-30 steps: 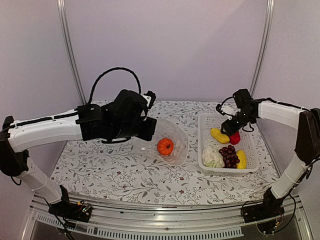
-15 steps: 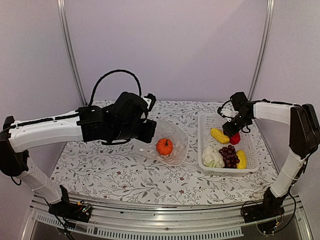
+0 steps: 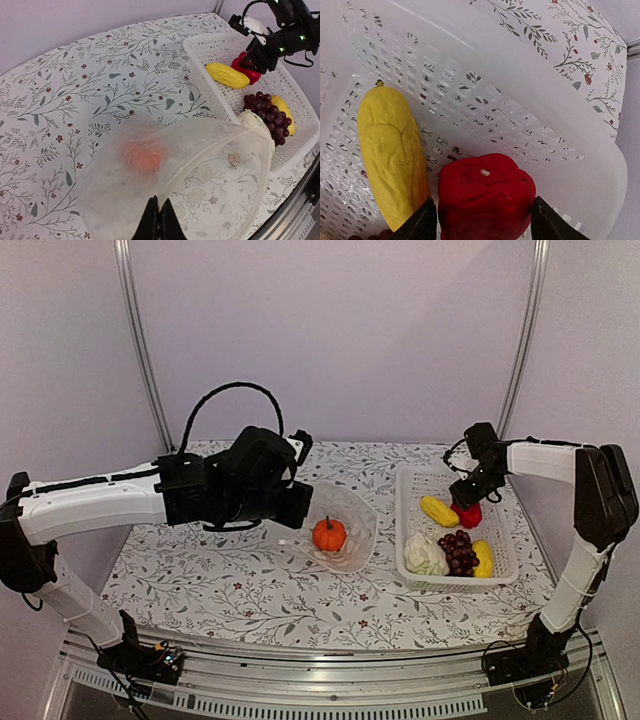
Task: Place the food in the zip-top bag and seal the zipper
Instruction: Pick up the fake vegetable from the bin.
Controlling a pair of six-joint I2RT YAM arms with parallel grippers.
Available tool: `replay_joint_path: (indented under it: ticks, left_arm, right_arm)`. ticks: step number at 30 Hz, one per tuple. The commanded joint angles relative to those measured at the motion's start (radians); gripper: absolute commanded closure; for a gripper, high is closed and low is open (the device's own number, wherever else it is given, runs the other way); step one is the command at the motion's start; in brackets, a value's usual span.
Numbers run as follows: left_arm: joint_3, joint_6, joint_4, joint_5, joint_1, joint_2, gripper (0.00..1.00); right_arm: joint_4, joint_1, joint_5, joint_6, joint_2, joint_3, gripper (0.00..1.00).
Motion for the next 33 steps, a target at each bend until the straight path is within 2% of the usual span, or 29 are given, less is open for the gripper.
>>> replay_joint_path:
  ticks: [1, 8, 12, 21, 26, 33]
  left_arm:
    - [-0.012, -0.004, 0.009, 0.014, 0.015, -0.018, 1.00]
    - [-0.016, -0.010, 0.007, 0.022, 0.015, -0.023, 1.00]
    - [-0.020, -0.015, 0.008, 0.025, 0.015, -0.027, 1.00]
    - [-0.026, -0.019, 0.009, 0.032, 0.014, -0.028, 1.00]
    - [-0.024, -0.018, 0.009, 0.036, 0.014, -0.028, 1.00]
    - [-0.028, -0.017, 0.009, 0.040, 0.013, -0.032, 1.00]
  right_arm:
    - [0.000, -0.017, 0.011, 0.025, 0.037, 0.019, 0.37]
    - [-0.012, -0.021, 0.021, 0.038, 0.072, 0.016, 0.35]
    - [-0.021, -0.022, 0.015, 0.050, 0.077, 0.015, 0.26]
    - [-0.028, -0.023, 0.012, 0.054, 0.046, 0.008, 0.24]
    - [-0.091, -0.023, -0.038, 0.068, 0.045, 0.025, 0.24]
    - [-0.143, -0.023, -0.032, 0.078, 0.007, 0.022, 0.16]
